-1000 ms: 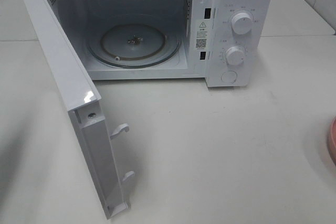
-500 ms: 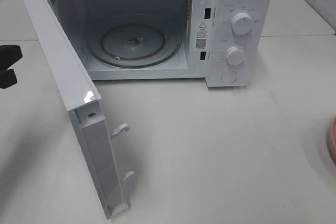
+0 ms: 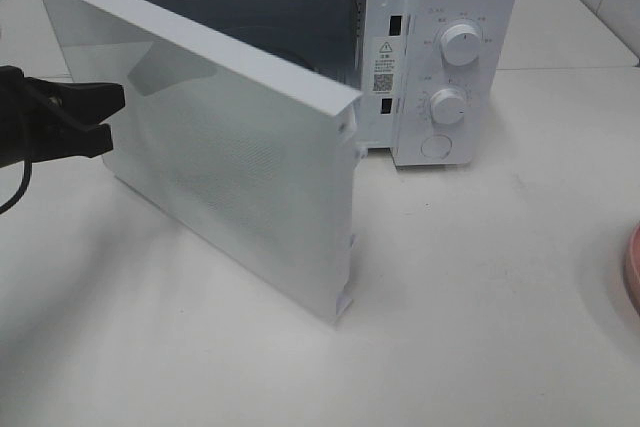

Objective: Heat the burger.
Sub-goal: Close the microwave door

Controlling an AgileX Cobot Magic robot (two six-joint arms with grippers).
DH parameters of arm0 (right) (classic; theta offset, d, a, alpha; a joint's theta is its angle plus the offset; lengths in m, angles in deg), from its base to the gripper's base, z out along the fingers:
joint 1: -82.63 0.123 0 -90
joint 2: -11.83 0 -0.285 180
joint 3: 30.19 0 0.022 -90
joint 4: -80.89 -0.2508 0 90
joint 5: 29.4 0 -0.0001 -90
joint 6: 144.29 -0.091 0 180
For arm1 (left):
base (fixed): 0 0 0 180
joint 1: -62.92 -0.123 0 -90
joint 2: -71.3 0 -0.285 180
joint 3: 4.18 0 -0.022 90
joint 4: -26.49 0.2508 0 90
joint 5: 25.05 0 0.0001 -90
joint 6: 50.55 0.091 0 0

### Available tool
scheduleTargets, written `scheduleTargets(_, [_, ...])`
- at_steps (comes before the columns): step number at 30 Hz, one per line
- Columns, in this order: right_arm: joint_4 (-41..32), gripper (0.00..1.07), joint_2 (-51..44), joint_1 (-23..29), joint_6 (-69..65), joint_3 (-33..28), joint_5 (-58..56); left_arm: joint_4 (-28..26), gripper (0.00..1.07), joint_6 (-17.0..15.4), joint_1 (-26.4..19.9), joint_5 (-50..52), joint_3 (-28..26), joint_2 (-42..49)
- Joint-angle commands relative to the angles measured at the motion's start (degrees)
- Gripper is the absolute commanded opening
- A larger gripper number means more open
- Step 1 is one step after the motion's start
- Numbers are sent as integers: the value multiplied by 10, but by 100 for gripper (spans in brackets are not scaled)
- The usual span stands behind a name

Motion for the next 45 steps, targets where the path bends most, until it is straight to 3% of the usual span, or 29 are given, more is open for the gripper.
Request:
scheduleTargets(1, [-1, 76, -14, -3, 5, -2, 5, -14, 0, 0, 11, 5, -14, -9])
scheduleTargets(15, [-1, 75, -14, -3, 5, -2, 5, -69, 0, 2, 76, -25, -87, -60])
scheduleTargets(24, [-1, 75, -14, -3, 5, -2, 5, -148, 0, 22, 124, -43, -147, -113])
scheduleTargets(30, [-1, 75, -14, -3, 5, -2, 5, -156, 0, 33, 142, -73, -180, -131])
scheduleTargets(35, [-1, 75, -14, -3, 5, -2, 5, -172, 0, 32, 174, -111, -255, -171])
scheduleTargets(38, [-1, 75, -14, -3, 5, -2, 5, -175, 0, 32, 178, -119, -268, -177])
scheduleTargets(40, [-1, 75, -14, -3, 5, -2, 5, -186, 0, 32, 195, -133, -319, -205])
scheduleTargets(43, [-1, 75, -14, -3, 5, -2, 5, -188, 0, 32, 199, -135, -329, -211])
scheduleTargets(45, [-1, 75, -14, -3, 5, -2, 5, -196, 0, 32, 214, -172, -375, -233])
